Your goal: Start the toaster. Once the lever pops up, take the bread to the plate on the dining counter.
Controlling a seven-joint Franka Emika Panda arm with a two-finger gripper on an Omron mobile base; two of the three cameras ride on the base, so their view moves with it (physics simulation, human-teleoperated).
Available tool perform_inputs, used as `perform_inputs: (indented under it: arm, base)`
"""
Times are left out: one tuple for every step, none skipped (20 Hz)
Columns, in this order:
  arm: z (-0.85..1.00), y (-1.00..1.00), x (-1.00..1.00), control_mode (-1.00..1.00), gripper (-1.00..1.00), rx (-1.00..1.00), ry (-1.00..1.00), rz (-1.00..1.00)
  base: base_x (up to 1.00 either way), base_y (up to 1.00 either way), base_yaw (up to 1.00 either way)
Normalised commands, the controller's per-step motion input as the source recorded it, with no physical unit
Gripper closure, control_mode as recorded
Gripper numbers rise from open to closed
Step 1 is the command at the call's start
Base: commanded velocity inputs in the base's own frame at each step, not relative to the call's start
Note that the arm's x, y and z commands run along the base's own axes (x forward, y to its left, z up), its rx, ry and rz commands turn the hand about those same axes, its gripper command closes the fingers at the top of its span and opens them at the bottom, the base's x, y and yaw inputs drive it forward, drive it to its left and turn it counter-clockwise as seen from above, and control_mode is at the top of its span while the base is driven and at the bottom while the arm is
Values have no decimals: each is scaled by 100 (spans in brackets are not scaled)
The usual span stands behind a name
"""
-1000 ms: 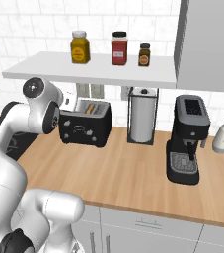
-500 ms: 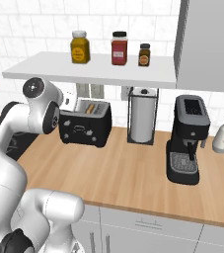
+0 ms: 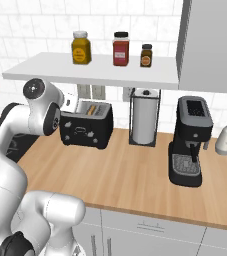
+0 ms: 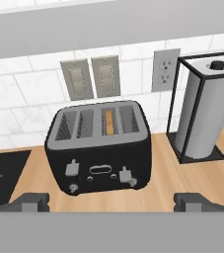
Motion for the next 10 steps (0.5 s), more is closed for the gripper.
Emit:
perform_inputs:
  arm:
    - [0, 0, 0, -100, -100, 0, 0, 0]
    - [0, 0, 0, -100, -100, 0, 0, 0]
    - [0, 0, 0, -100, -100, 0, 0, 0]
    - [0, 0, 0, -100, -100, 0, 0, 0]
    - [0, 0, 0, -100, -100, 0, 0, 0]
    - [0, 0, 0, -100, -100, 0, 0, 0]
    - [0, 0, 0, -100, -100, 0, 0, 0]
    - [0, 0, 0, -100, -100, 0, 0, 0]
    - [0, 0, 0, -100, -100, 0, 0, 0]
    - [0, 0, 0, -100, -100, 0, 0, 0]
  base:
    - [0, 0, 0]
    - [0, 0, 0]
    - [0, 0, 0]
    - [0, 0, 0]
    - [0, 0, 0]
    - [0, 0, 0]
    - [0, 0, 0]
    - [0, 0, 0]
    - [0, 0, 0]
    - [0, 0, 0]
